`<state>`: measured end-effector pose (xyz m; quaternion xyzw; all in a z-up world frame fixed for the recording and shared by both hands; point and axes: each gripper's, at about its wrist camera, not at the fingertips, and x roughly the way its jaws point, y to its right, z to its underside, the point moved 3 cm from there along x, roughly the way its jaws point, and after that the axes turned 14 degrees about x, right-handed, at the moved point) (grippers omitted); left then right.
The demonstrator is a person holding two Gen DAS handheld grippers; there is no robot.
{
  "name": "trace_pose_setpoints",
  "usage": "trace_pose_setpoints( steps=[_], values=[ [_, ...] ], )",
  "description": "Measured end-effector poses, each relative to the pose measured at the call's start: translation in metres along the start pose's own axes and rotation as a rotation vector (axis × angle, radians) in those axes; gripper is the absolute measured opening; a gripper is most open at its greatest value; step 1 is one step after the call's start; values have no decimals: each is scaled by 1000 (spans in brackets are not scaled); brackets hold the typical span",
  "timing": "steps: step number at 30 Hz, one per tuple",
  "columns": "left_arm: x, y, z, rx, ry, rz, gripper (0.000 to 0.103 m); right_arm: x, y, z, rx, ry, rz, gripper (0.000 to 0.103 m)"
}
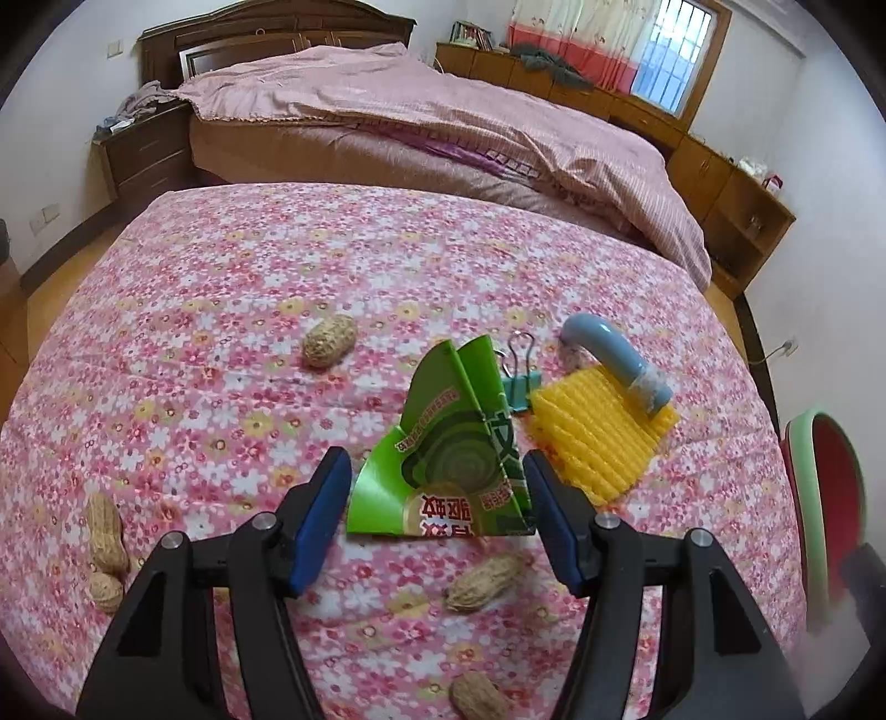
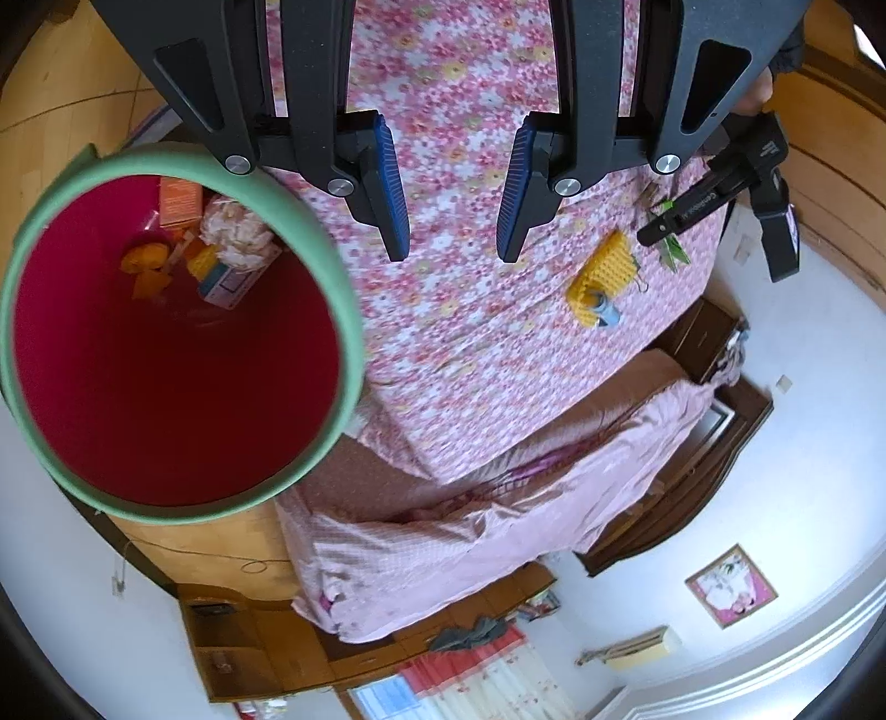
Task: Collect trash
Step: 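Grasp the green snack packet with the left tool, then grasp the blue plastic bottle with the right tool while the left holds the packet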
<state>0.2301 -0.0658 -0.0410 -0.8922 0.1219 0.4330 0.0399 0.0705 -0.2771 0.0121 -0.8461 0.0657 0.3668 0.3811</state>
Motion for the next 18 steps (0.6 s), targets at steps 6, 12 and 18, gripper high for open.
trace_pose_setpoints(
  steps=[6, 12, 18],
  values=[
    [-5, -7, 3, -4, 28, 15, 58, 18, -16, 8, -38, -43, 8, 33],
    [-14, -32, 4, -33, 21, 95, 52, 35, -38, 10, -81, -73, 13, 33],
    [-30, -45, 2, -52, 83, 90, 52, 59, -70, 13, -136, -97, 9, 33]
  ],
)
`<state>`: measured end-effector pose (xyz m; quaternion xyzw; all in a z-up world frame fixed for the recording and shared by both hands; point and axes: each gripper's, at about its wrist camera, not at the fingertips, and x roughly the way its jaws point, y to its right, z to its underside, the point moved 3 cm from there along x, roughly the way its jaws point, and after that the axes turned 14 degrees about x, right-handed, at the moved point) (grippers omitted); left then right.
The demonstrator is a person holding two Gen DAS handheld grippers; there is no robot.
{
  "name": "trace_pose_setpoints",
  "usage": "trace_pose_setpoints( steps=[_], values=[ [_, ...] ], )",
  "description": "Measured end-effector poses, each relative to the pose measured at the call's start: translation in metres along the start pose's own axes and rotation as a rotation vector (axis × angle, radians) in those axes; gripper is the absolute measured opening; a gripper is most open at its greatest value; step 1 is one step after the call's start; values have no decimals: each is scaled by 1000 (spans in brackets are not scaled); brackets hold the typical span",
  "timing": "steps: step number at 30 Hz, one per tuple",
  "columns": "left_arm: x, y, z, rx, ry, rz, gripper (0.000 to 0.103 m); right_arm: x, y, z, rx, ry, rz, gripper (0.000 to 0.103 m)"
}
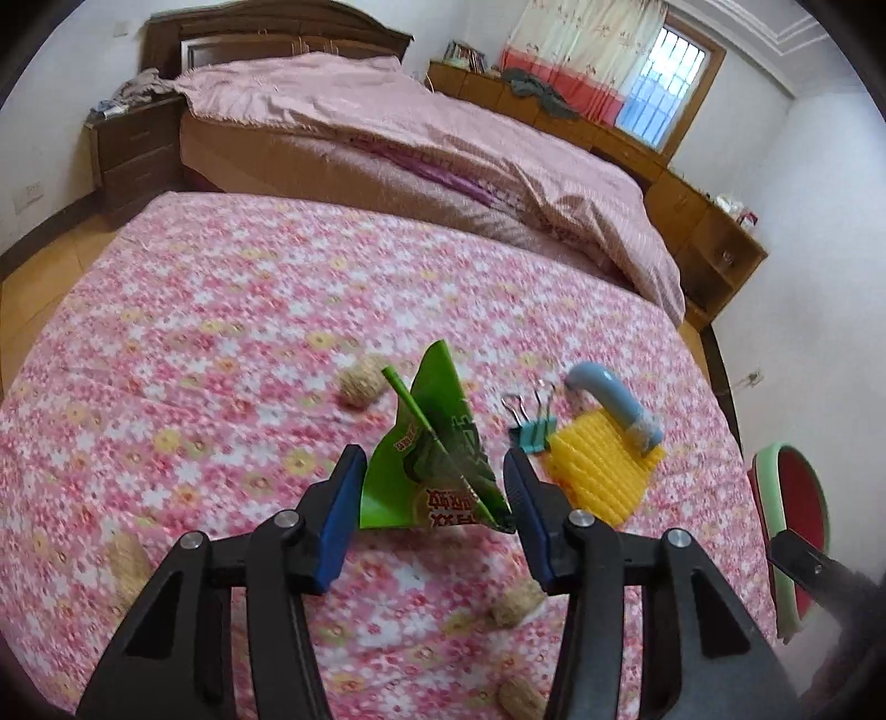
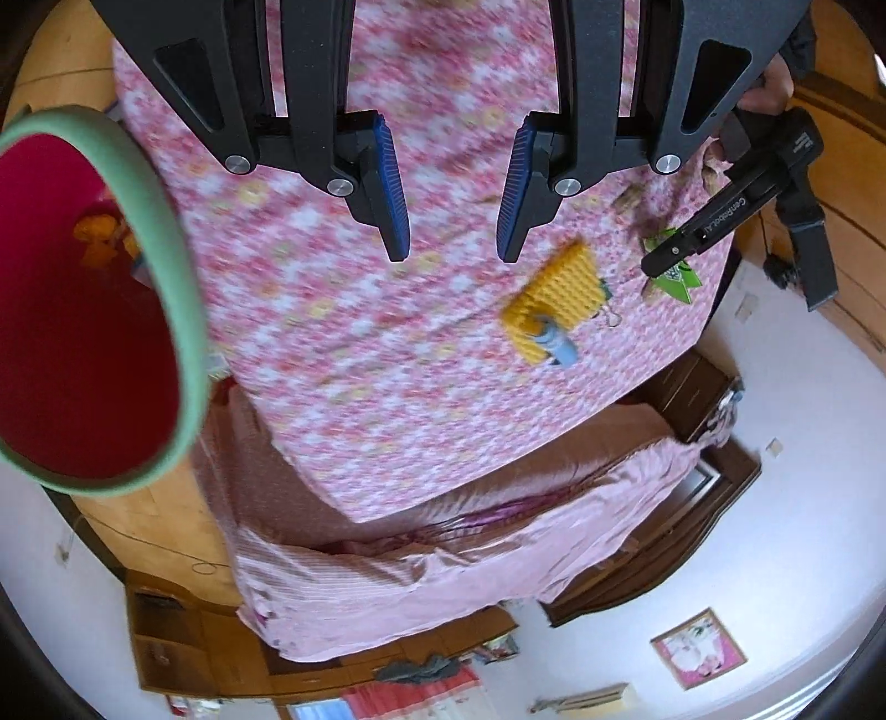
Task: Collect trash
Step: 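Grasp the blue plastic bottle with the right tool while the left holds the packet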
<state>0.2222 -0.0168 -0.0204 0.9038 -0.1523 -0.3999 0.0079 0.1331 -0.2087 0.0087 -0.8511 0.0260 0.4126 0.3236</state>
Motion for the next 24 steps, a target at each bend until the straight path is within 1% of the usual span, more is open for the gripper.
trace_pose_setpoints(
  steps=[5, 8, 12, 15, 19, 24],
  values=[
    [-3, -3, 3, 12, 53, -32, 52, 27, -33, -1, -69, -21, -9, 33],
    [-9, -7, 4, 0, 74, -40, 52, 43, -47, -4, -103, -17, -6, 33],
    [-13, -12, 1, -27, 95, -53, 52, 68, -65, -9, -153, 11, 7, 33],
    [-11, -15, 1, -55, 85, -36, 52, 79, -74, -10, -181, 29, 20, 33],
    [-11, -15, 0, -82, 79, -15, 52, 93, -90, -13, -257, 71, 47, 33],
    [-14, -15, -1, -134, 81, 51, 52, 106, -100, -10, -309, 68, 86, 33]
  ],
)
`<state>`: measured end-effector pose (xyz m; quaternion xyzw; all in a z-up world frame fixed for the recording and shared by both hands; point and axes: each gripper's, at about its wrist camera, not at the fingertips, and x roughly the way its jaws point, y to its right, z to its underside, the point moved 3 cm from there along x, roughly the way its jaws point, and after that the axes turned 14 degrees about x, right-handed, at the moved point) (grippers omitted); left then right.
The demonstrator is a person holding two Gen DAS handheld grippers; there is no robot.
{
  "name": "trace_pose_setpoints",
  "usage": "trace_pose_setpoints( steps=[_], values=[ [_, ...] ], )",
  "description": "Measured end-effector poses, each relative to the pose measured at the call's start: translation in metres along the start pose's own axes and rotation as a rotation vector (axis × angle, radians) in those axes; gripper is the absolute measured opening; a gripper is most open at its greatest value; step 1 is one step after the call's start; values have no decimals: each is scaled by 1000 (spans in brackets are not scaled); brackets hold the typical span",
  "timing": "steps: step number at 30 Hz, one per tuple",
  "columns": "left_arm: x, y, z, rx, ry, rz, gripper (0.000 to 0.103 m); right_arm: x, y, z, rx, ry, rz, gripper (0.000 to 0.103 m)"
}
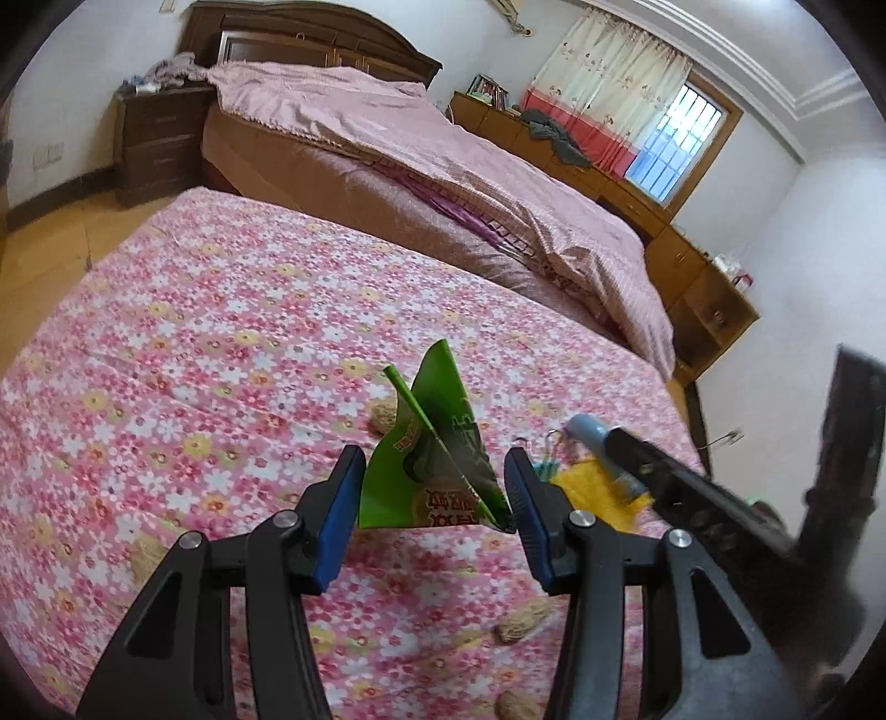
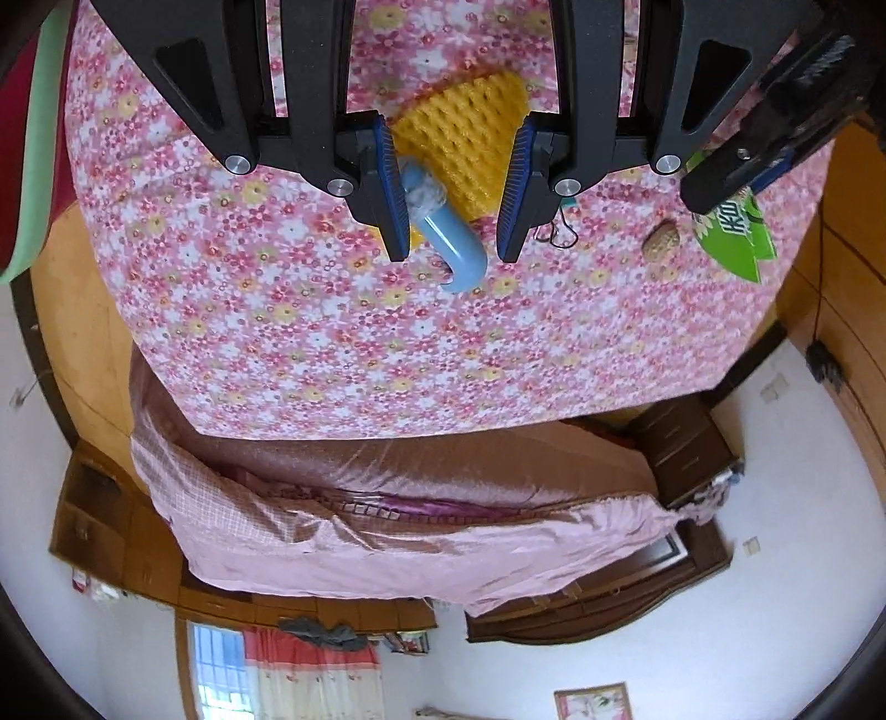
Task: Collect trash
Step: 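Grasp the blue plastic bottle with the right tool while the left holds the packet, then carry the packet and bottle over the bucket and open the left tool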
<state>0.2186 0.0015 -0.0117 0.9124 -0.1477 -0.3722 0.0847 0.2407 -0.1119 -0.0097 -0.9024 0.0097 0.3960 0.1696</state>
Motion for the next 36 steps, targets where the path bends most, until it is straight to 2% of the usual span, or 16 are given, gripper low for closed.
trace_pose_setpoints(
  steps=[6, 11, 14, 16, 19, 32, 36],
  values=[
    [3, -1, 2, -20, -14, 22, 52, 8, 0, 2, 5, -7, 29, 33],
    [-4, -3, 3, -26, 4, 18, 52, 15, 5, 3, -6, -4, 56, 33],
    [-4, -2, 4, -17, 0, 13, 52, 17, 5, 5, -3, 2, 56, 31],
    [-4, -1, 5, -11, -4, 8, 52, 18, 5, 5, 2, 5, 52, 25],
    [-2, -1, 4, -13, 6, 20, 52, 13, 9, 4, 23, 5, 22, 17],
    [4, 4, 7, 15, 24, 9, 52, -44, 34, 2, 178, 38, -128, 17],
    [3, 4, 5, 21, 38, 6, 52, -67, 49, 5, 221, 57, -132, 17]
  ],
)
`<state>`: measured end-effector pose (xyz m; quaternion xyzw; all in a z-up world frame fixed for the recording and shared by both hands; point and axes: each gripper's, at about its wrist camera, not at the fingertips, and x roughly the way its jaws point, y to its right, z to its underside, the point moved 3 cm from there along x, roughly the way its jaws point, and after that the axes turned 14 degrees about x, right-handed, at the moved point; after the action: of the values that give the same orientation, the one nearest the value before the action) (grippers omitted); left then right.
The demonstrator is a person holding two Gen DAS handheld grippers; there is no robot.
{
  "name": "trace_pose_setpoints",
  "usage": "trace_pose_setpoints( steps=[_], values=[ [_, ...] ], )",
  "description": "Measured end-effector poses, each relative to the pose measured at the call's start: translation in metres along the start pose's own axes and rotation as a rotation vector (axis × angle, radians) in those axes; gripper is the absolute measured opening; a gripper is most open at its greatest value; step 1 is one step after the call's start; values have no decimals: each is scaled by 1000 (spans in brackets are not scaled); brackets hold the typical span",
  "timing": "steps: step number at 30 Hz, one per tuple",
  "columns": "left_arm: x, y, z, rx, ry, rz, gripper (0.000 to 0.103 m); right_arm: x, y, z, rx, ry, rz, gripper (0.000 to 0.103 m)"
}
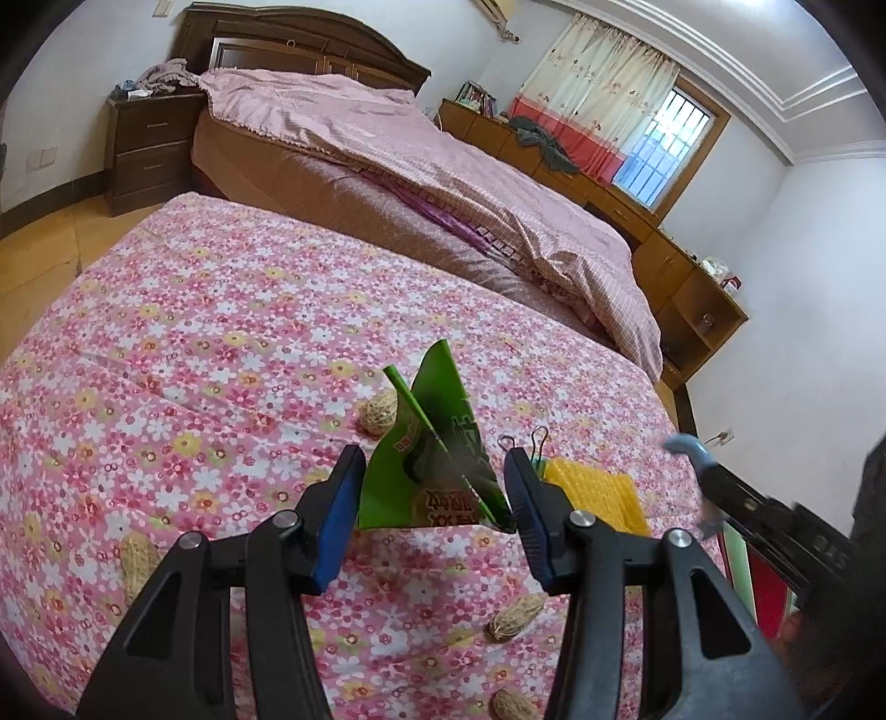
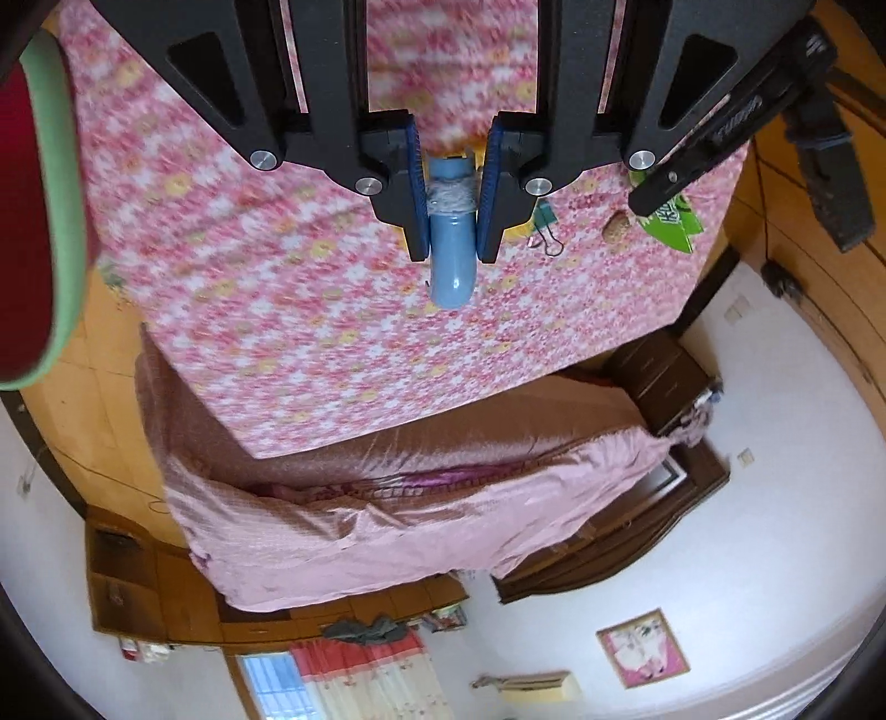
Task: Collect trash
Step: 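Carry the packet and bottle over the bucket and open the left tool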
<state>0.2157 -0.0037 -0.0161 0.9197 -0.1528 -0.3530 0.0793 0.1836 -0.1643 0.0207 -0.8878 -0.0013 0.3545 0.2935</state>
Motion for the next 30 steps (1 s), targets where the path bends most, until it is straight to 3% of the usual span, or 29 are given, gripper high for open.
trace_pose_setpoints(
  steps=[15, 30],
  values=[
    [-23, 30, -7, 110, 40, -13, 52, -103, 80, -1, 118, 131, 81, 18],
    [-46, 133, 4, 229, 1, 151, 52, -163, 174, 4, 332, 210, 162, 18]
  ],
)
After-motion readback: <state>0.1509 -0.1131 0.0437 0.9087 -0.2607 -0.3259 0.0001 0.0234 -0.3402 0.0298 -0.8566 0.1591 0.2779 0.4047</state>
